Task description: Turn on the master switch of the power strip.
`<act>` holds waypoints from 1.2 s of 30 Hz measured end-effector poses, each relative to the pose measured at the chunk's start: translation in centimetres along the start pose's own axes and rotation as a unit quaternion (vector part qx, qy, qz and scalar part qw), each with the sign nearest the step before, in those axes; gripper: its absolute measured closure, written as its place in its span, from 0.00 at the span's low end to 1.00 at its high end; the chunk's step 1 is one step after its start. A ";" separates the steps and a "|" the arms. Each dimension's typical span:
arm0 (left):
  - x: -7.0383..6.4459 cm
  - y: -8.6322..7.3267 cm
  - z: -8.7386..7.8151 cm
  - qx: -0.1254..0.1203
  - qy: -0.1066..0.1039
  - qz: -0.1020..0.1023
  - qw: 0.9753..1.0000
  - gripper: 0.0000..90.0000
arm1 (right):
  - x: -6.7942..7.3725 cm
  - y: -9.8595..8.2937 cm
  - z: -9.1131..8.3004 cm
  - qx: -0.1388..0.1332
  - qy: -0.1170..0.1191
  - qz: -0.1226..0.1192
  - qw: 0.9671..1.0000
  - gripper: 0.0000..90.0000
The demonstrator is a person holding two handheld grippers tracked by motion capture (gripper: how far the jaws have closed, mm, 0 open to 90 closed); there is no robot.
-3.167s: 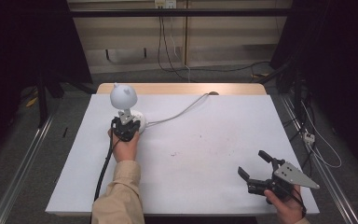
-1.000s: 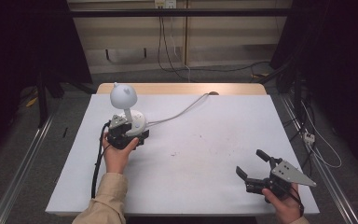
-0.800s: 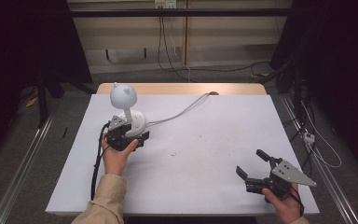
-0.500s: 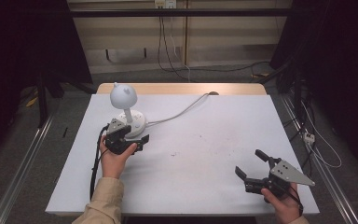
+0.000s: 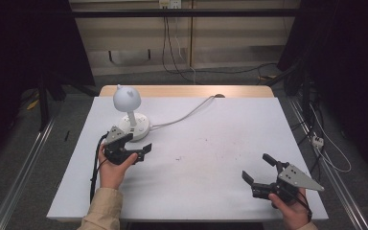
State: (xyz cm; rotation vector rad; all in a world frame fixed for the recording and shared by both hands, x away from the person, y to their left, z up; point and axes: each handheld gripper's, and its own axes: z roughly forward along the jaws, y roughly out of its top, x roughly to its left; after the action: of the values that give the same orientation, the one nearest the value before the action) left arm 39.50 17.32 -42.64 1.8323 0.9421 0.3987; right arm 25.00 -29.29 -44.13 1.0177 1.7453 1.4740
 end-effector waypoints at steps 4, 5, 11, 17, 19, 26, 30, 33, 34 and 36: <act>0.0 -0.3 -0.3 0.001 -0.003 -0.001 1.000 0.12 | 0.1 0.0 0.1 0.001 0.000 -0.001 1.000 0.06; -0.1 -0.4 -0.4 0.000 -0.002 -0.002 1.000 0.12 | 0.1 0.0 0.0 0.002 0.000 -0.002 1.000 0.06; 0.0 -0.8 -1.1 -0.003 -0.005 -0.004 1.000 0.12 | 0.0 -0.1 0.0 0.002 0.000 0.003 1.000 0.06; 0.3 -1.2 -1.7 -0.001 -0.005 -0.003 1.000 0.12 | 0.1 -0.1 0.0 0.003 0.001 0.000 1.000 0.06; 0.3 -1.3 -1.8 0.000 -0.006 -0.004 1.000 0.12 | 0.1 -0.1 0.1 0.003 0.001 0.000 1.000 0.06; 0.2 -1.5 -2.4 -0.002 -0.005 -0.001 1.000 0.12 | 0.2 -0.1 0.1 0.004 0.002 0.000 1.000 0.06; 0.3 -1.6 -2.7 0.001 -0.004 0.005 1.000 0.12 | 0.1 -0.1 0.1 0.004 0.002 0.000 1.000 0.06; 0.4 -1.9 -3.1 -0.003 -0.003 0.004 1.000 0.12 | 0.2 -0.1 0.1 0.004 0.002 0.000 1.000 0.06; 0.4 -2.0 -3.2 -0.002 -0.002 0.003 1.000 0.12 | 0.1 -0.2 0.1 0.005 0.003 -0.001 1.000 0.06; 0.5 -2.1 -3.5 -0.003 0.000 0.002 1.000 0.12 | 0.1 -0.2 0.1 0.006 0.003 -0.002 1.000 0.06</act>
State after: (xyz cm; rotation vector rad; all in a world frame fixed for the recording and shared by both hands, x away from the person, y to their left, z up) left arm 36.69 20.33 -43.02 1.8291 0.9357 0.4028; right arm 25.02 -29.12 -44.31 1.0173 1.7601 1.4680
